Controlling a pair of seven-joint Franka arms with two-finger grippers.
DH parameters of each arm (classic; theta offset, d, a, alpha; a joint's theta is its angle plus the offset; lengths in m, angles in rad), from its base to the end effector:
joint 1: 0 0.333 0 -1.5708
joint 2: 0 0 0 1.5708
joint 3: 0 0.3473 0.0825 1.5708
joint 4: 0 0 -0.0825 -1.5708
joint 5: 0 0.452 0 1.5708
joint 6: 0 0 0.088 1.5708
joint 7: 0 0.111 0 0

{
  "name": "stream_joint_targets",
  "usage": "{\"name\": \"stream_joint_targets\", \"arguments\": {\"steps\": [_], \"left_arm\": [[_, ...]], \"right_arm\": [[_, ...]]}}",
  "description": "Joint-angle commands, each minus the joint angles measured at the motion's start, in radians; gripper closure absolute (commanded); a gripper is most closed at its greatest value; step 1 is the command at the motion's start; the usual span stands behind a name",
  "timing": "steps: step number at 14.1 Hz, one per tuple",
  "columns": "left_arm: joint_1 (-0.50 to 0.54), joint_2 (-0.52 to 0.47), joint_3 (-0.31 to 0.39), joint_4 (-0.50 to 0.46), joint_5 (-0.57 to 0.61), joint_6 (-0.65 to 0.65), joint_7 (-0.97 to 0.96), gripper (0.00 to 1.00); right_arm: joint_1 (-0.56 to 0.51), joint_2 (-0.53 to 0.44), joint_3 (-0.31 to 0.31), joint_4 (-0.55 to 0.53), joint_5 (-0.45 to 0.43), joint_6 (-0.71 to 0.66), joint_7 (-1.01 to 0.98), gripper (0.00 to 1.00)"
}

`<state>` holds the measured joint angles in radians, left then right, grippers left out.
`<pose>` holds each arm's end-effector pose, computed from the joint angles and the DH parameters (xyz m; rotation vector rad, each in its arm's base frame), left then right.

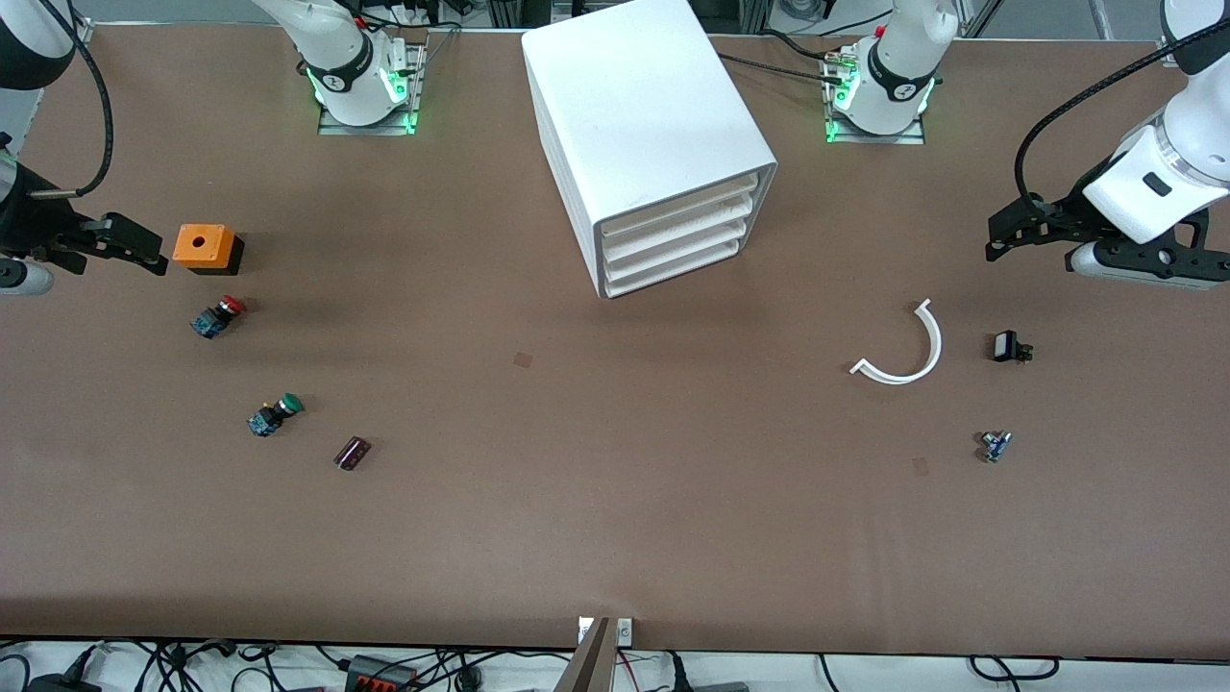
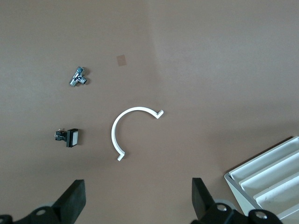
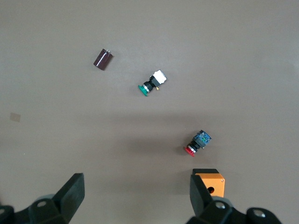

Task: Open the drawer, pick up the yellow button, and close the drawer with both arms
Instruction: 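Reach the left gripper toward the drawer while the right gripper advances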

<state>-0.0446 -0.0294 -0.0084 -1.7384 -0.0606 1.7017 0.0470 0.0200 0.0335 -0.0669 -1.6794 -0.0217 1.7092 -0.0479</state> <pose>0.6173 -0.0388 0.5906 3.0785 -0.1415 -0.0115 0.6400 -0.0316 0.5837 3.1181 0.0063 -0.0074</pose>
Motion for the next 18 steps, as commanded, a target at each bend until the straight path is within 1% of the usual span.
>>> {"name": "stream_joint_targets", "arguments": {"steps": [1, 6, 9, 10, 11, 12, 13, 15, 16, 18], "left_arm": [[0.003, -0.017, -0.002, -0.007, 0.019, -0.014, -0.003, 0.0], [0.003, -0.017, -0.002, -0.007, 0.019, -0.014, -0.006, 0.0], [-0.004, -0.018, -0.005, -0.006, 0.019, -0.017, -0.018, 0.0], [-0.008, -0.018, -0.005, -0.006, 0.018, -0.02, -0.018, 0.0], [-0.011, -0.009, -0.005, 0.003, 0.012, -0.043, -0.012, 0.0], [-0.014, -0.003, -0.007, 0.016, 0.005, -0.118, -0.007, 0.0], [-0.021, 0.005, -0.036, 0.034, 0.004, -0.187, -0.006, 0.0], [-0.031, 0.037, -0.093, 0.057, 0.001, -0.282, -0.006, 0.0], [-0.029, 0.052, -0.12, 0.065, -0.019, -0.31, -0.004, 0.0], [-0.028, 0.062, -0.128, 0.068, -0.095, -0.32, -0.003, 0.0]], "right_arm": [[0.009, -0.018, -0.007, -0.025, -0.012, 0.018, -0.012, 0.0], [0.015, -0.014, -0.002, -0.017, -0.009, 0.01, -0.01, 0.0], [0.046, 0.002, -0.002, -0.01, 0.009, 0.009, -0.004, 0.0], [0.076, 0.003, -0.002, -0.01, 0.009, 0.012, 0.006, 0.0], [0.11, 0.008, -0.002, -0.005, 0.009, 0.024, 0.007, 0.0], [0.136, 0.026, -0.002, 0.021, 0.011, 0.027, 0.008, 0.0], [0.162, 0.049, -0.002, 0.042, 0.016, 0.027, 0.008, 0.0], [0.195, 0.066, -0.004, 0.059, 0.074, 0.03, 0.008, 0.0], [0.196, 0.069, -0.004, 0.061, 0.089, 0.032, 0.008, 0.0], [0.205, 0.089, -0.002, 0.067, 0.1, 0.061, 0.008, 0.0]]}}
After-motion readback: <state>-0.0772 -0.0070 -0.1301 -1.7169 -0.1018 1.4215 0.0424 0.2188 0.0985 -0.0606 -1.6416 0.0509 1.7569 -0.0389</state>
